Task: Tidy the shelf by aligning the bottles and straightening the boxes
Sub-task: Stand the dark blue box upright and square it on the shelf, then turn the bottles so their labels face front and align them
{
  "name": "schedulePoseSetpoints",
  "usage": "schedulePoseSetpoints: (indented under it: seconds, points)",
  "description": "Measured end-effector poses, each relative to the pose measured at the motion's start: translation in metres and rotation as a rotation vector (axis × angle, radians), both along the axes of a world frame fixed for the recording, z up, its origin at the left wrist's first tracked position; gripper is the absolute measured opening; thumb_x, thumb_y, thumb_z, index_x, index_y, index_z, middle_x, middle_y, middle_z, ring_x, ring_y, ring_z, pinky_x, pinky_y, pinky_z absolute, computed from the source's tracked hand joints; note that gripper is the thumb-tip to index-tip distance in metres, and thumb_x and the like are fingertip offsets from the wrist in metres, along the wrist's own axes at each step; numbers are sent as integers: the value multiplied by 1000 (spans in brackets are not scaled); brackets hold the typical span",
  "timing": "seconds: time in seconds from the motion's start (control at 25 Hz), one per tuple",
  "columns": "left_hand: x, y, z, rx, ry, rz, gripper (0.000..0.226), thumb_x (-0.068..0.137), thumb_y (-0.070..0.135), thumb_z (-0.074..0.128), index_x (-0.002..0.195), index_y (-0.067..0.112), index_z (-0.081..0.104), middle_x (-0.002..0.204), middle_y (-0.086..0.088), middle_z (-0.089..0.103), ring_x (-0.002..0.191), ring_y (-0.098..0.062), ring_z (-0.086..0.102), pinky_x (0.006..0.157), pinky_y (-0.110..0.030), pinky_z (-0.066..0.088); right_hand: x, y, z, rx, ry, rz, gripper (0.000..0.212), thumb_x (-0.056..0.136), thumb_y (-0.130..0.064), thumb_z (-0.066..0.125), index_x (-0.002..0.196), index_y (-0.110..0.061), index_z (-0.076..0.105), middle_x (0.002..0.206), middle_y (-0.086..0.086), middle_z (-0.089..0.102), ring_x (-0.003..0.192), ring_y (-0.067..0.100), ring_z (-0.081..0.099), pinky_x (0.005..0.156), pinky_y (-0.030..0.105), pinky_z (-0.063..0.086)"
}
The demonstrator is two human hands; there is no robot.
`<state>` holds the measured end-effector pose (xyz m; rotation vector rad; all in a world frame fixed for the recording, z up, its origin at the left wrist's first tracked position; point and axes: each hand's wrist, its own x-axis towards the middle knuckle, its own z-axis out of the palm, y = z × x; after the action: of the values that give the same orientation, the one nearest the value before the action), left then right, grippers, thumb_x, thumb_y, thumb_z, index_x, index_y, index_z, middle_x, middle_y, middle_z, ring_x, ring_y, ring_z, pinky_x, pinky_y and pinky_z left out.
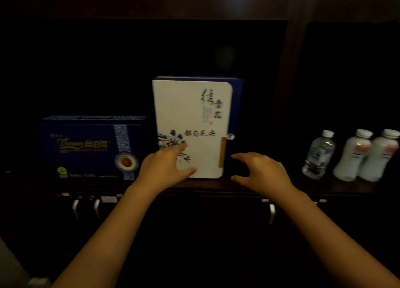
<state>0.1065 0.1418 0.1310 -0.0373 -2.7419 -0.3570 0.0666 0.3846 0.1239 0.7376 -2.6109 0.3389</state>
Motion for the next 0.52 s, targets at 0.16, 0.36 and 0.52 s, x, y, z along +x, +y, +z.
schedulePoseSetpoints:
  seconds: [0.16,0.36,0.52]
  points:
    - [-3,85,2,12,-66,-110,75,75,61,56,140,37,28,138,0,50,122,-21,49,89,-37,49,6,92,-1,-33,-47,-61,61,79,-48,60,133,-34,35,128,-2,55,112,18,55,78,34,49]
    - [-27,164,-5,61,-102,-262,73,75,59,58,139,39,28,132,2,55,114,-16,55,84,-32,49,-6,166,-8,-167,-136,-126,61,76,-47,63,131,-35,39,116,-6,63,103,13,58,77,33,49]
    - [-65,208,-20,84,-106,-339,74,74,60,58,138,42,26,129,6,56,112,-9,54,80,-27,47,-30,211,-15,-226,-172,-172,61,74,-44,66,129,-33,42,109,-5,65,93,12,60,75,31,50]
